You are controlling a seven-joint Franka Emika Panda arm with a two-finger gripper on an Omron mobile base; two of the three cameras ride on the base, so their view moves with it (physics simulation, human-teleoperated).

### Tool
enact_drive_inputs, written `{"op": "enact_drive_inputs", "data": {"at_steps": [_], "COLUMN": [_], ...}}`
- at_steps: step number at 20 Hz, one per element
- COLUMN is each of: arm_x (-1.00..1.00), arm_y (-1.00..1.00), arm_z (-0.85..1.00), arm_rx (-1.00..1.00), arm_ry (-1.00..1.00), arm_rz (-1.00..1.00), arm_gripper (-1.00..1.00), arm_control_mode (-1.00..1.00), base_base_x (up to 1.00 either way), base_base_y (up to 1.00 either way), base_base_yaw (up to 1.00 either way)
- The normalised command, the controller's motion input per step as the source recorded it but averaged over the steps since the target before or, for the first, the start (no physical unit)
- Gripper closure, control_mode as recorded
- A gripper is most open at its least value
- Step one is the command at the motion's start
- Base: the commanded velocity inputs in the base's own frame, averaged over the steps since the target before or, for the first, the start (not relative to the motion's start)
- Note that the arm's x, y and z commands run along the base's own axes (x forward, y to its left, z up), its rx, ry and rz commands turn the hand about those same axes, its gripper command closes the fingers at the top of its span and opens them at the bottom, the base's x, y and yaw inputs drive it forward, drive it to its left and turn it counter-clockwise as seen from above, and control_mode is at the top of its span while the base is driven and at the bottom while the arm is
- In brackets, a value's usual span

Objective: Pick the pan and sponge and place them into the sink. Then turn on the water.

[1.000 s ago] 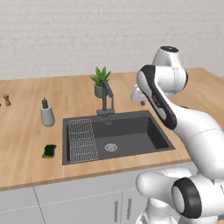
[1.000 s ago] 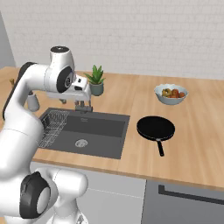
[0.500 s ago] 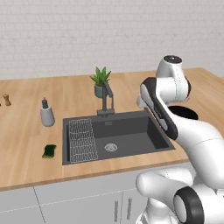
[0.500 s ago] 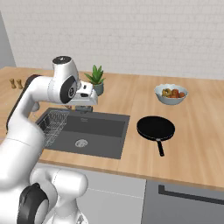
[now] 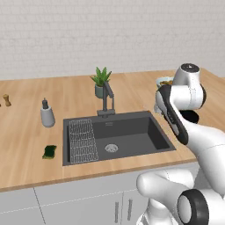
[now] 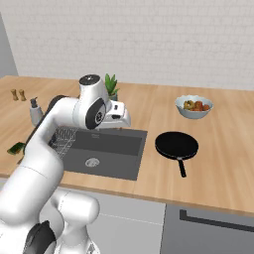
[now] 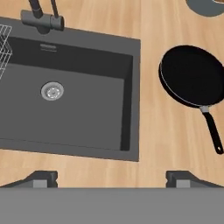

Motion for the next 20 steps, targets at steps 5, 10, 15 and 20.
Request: {"op": "enact_drive_inputs", "data": {"at_steps": [5, 10, 15, 20], "arm_x": [0.0, 0.23, 0.4, 0.27], "arm_y": [-0.04, -0.35, -1.0, -0.96], "arm_z": [-0.32, -0.09, -0.19, -0.41], "arm_rx": [-0.24, -0.14, 0.0, 0.04], "arm_ry": [0.07, 0.18, 0.22, 0.19], "arm_rz": [-0.04, 0.0, 0.0, 0.0], "arm_gripper": [-1.0, -1.0, -1.0, -1.0], "arm_control_mode": [-1.0, -1.0, -1.0, -1.0], "base_base_x": [0.0, 0.0, 0.0, 0.0], "base_base_y": [0.0, 0.0, 0.0, 0.0], "base_base_yaw": [0.0, 0.0, 0.0, 0.0]}}
